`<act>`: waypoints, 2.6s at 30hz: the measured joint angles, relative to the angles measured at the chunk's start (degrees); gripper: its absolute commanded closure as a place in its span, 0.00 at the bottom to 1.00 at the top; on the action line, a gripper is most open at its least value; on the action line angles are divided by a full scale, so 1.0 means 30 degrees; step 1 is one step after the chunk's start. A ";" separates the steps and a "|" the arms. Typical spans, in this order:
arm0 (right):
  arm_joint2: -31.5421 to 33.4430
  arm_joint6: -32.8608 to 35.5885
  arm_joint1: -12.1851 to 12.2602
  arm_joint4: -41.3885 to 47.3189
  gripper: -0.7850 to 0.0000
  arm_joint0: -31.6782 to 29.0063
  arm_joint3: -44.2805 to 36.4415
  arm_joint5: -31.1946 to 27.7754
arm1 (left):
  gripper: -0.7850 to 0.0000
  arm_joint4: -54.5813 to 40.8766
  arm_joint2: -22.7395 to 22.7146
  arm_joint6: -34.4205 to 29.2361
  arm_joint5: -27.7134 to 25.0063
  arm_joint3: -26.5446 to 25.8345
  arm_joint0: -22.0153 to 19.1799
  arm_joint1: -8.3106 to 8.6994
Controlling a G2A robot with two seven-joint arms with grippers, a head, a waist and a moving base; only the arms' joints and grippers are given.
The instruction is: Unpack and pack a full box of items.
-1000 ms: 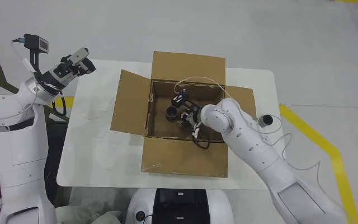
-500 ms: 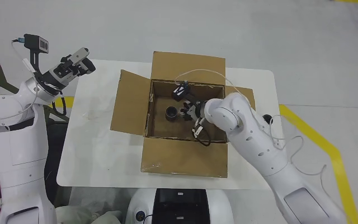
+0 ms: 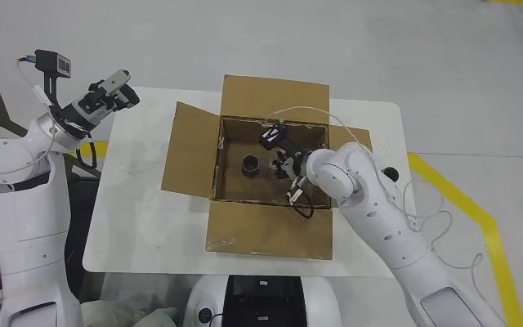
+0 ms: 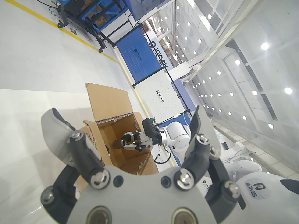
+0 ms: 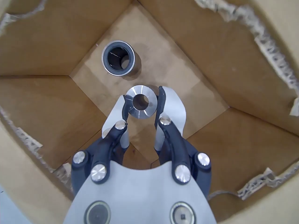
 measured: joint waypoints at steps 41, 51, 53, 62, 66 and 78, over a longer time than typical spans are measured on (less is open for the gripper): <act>-0.0989 -0.2017 -0.0478 -0.0047 0.16 0.0484 0.4472 0.0749 | 0.00 0.0000 0.0000 0.0000 0.0000 0.0000 0.0000 0.0000; -0.1161 -0.2106 -0.0619 0.0078 1.00 0.0749 0.4879 0.0707 | 0.00 0.0000 0.0000 0.0000 0.0000 0.0000 0.0000 0.0000; -0.1041 -0.2026 -0.0589 0.0029 1.00 0.0729 0.4550 0.0705 | 0.00 0.0000 0.0000 0.0000 0.0000 0.0000 0.0000 0.0000; -0.0243 -0.1384 -0.0314 -0.0360 1.00 0.0177 0.1976 0.0773 | 0.00 0.0000 0.0000 0.0000 0.0000 0.0000 0.0000 0.0000; 0.0149 -0.1074 -0.0189 -0.0322 1.00 -0.0175 0.0434 0.0727 | 0.00 0.0000 0.0000 0.0000 0.0000 0.0000 0.0000 0.0000; 0.1159 0.0342 0.0195 -0.0711 1.00 -0.1556 -0.4393 0.1197 | 0.00 0.0000 0.0000 0.0000 0.0000 0.0000 0.0000 0.0000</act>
